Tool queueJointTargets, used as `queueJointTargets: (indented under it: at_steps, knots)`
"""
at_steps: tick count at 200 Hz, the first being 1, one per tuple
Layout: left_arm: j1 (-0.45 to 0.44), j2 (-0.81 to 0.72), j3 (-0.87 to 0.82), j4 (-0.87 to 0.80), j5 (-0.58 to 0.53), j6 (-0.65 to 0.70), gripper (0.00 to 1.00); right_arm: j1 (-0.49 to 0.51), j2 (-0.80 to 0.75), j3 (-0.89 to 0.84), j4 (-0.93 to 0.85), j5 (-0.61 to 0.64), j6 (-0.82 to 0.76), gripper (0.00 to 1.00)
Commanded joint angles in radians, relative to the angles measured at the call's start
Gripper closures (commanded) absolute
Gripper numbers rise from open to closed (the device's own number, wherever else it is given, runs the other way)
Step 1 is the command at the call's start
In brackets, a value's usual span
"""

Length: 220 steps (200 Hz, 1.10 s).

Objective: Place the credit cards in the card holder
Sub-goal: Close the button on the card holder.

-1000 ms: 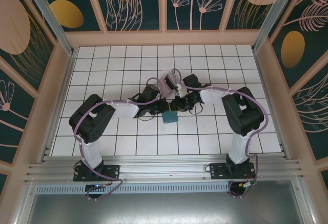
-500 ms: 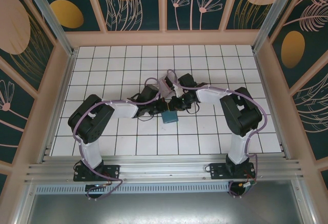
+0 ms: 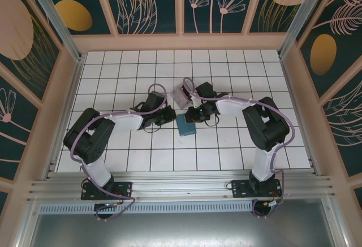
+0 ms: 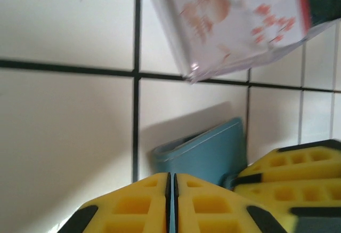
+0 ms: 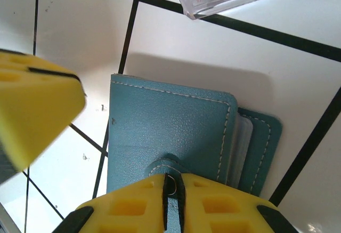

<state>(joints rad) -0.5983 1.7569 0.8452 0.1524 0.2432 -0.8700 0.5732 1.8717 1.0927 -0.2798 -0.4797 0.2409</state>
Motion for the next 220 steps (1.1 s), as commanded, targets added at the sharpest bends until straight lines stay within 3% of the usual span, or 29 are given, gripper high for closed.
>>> queueJointTargets:
  at_steps: [1, 41, 89, 165, 220]
  knots:
    - [-0.005, 0.016, -0.019, 0.008, 0.019, -0.012, 0.85, 0.017, 0.022, -0.071, -0.083, 0.014, 0.019, 0.82]
    - [-0.033, 0.081, 0.023, 0.038, 0.051, -0.022, 0.85, -0.02, -0.096, -0.123, 0.042, -0.11, 0.083, 0.79]
    - [-0.067, 0.116, 0.063, 0.035, 0.042, -0.026, 0.85, -0.185, -0.157, -0.305, 0.309, -0.309, 0.237, 0.76]
    - [-0.077, 0.108, 0.065, 0.009, 0.027, -0.022, 0.85, -0.183, -0.225, -0.269, 0.194, -0.265, 0.174, 0.7]
    - [-0.08, 0.108, 0.073, 0.001, 0.021, -0.02, 0.85, -0.12, -0.143, -0.197, 0.105, -0.193, 0.124, 0.7]
